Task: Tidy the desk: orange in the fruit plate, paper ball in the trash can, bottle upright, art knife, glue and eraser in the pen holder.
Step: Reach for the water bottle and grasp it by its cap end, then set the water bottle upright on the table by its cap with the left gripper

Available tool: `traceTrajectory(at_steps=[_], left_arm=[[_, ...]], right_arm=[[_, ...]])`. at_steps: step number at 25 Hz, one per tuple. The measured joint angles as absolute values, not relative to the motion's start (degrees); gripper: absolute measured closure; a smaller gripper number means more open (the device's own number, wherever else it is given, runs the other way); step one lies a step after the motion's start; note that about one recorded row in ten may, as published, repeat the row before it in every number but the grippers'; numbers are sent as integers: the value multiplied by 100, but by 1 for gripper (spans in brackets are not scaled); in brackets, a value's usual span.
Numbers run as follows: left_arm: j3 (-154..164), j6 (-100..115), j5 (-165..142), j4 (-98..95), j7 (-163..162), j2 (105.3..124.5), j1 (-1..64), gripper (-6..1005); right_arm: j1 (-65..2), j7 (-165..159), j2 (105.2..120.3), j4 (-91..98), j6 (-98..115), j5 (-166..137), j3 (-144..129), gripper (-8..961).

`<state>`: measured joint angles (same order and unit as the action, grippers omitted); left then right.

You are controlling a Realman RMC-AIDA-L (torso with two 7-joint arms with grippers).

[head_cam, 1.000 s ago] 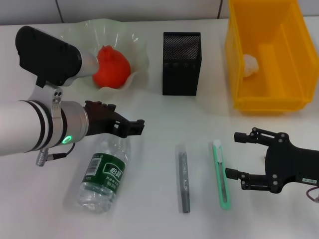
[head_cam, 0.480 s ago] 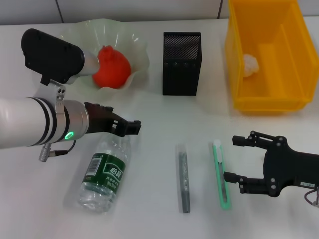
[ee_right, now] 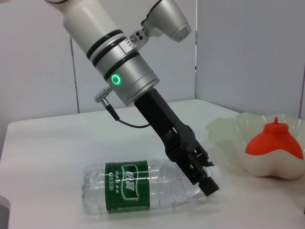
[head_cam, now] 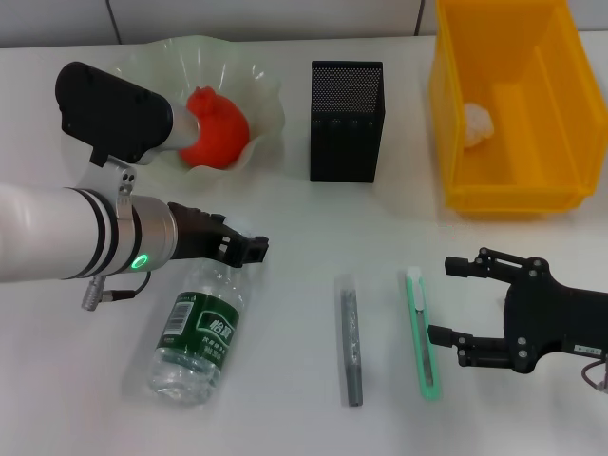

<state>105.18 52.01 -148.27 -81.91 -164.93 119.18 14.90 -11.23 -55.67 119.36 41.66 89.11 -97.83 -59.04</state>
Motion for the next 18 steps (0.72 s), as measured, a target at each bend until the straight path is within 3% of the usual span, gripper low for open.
traceTrajectory(at_steps=[4, 7, 13, 18], left_arm=[[10520, 5298, -14834, -8204, -16473, 11918, 1539, 235], [10530, 5341, -14863, -8184, -16446, 11918, 1580, 431], [10587, 5435, -14948, -8189, -16317, 11911, 1642, 538], [10526, 5471, -14839, -8522, -15866, 11885, 1413, 537]], right_arm=[[-1118, -5582, 11933, 4166, 8912, -9783, -5898, 140], [-1106, -5590, 11929, 4167, 8912, -9783, -5892, 140], [-1090, -5674, 11926, 4212, 8930, -9783, -5887, 141], [-1073, -5694, 11922, 4225, 8969, -9783, -5888, 140]])
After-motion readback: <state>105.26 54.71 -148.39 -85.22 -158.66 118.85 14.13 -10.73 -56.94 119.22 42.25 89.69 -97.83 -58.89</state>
